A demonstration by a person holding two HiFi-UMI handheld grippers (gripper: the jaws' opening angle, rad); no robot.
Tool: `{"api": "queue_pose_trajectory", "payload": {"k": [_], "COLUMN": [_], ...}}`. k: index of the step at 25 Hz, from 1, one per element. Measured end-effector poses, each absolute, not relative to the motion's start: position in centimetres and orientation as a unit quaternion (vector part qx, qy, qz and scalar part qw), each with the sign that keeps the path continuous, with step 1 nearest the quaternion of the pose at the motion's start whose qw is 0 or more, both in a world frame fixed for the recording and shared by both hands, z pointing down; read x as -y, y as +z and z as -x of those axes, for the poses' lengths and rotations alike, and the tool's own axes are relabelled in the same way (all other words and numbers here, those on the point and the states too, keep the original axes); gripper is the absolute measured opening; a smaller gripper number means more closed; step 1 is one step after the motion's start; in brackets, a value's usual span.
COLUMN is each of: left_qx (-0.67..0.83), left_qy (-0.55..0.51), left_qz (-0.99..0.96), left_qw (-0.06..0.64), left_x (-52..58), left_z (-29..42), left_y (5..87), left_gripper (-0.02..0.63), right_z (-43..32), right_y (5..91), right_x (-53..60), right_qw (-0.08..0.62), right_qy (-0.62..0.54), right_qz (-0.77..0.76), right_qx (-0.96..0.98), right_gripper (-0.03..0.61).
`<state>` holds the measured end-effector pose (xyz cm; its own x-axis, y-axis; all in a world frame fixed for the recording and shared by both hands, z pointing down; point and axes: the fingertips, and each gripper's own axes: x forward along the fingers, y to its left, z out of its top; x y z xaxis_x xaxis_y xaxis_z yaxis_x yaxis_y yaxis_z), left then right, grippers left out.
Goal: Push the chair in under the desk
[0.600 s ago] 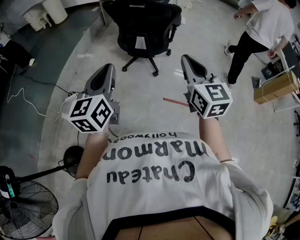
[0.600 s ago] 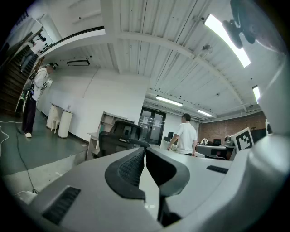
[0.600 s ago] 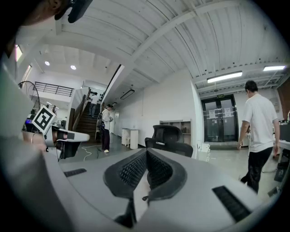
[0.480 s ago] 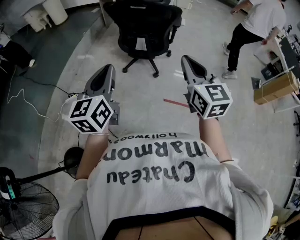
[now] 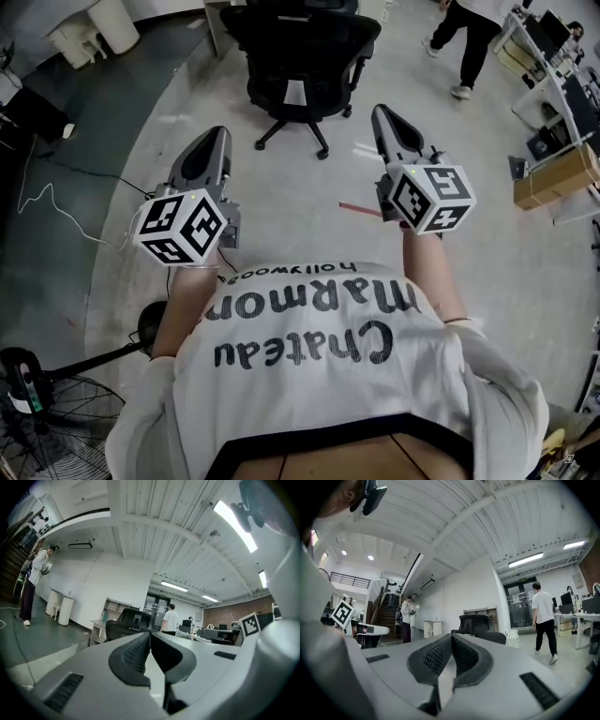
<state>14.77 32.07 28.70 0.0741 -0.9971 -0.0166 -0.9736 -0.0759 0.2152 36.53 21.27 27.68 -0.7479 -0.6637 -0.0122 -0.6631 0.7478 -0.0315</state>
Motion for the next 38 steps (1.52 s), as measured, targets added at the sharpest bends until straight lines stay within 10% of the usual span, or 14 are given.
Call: {"api": "queue_pose_trajectory", "payload": {"k": [38], "left_qx": [0.664], "left_qy": [-0.105], "left_qz": [-0.732], "left_qw": [0.110], "left_x": [-13.3], "left_z": [-6.4], "left_y": [31.0], "left_gripper": [0.021], "right_z": [-27.2], "right_y": [31.7], "right_x": [-2.4], "right_qw": [-0.055], "right_qy": [-0.015], "right_qz": [0.343], "right_qx": [-0.938], "right_gripper": [0.008]}}
